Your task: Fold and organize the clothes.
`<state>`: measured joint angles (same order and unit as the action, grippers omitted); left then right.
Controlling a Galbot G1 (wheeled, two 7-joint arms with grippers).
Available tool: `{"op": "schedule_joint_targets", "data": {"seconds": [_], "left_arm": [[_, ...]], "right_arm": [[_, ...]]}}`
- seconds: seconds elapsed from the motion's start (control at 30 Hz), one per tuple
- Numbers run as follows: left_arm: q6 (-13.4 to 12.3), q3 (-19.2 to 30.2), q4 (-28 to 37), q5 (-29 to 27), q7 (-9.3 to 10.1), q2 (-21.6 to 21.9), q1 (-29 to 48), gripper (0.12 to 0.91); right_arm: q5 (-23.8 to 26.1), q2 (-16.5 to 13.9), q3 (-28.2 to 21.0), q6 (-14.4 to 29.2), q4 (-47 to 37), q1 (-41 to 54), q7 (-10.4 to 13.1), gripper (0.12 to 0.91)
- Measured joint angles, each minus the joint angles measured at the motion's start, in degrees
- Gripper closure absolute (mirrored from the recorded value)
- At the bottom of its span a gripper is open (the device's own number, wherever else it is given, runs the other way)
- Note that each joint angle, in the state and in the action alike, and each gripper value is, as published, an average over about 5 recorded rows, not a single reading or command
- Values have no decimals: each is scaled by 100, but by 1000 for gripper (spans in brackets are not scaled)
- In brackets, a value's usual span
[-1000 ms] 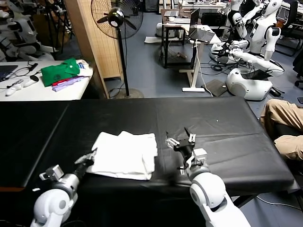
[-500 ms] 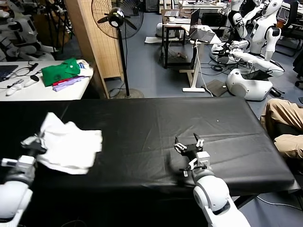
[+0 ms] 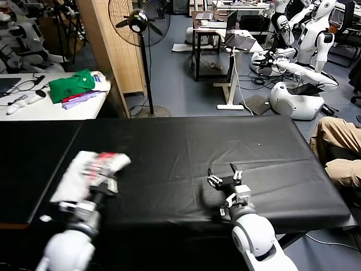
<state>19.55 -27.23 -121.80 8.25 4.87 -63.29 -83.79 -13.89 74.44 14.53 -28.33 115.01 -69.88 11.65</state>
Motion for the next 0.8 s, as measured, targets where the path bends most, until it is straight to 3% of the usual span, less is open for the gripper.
{"op": "schedule_joint_targets", "data": {"seconds": [0.1,0.2,0.33,0.43,0.6,0.8], "left_arm": [[-329,461,-88,-122,-174,-176,9,792],[-807,703,-193,-298,-440,-214,20,635],[-1526,758,-280,-615,-851,-164,-18,403],[-1861,690,-299,-748,-1027,-101,-71,278],[-2088,571,-323,-717,-1023,-85,-146,234],[-2172,525,-260,-782,-893,-121,-220,232]], "right_arm": [[-338,-47,-63,-50,-68,84,-127,227],[-702,-66,-162,-172,-150,198,-239,227],[-1293,-11,-368,-393,-280,399,-316,227],[-1772,68,-545,-560,-397,565,-285,227],[-2349,206,-768,-703,-629,782,-27,227],[-2531,408,-939,-716,-942,996,464,235]]}}
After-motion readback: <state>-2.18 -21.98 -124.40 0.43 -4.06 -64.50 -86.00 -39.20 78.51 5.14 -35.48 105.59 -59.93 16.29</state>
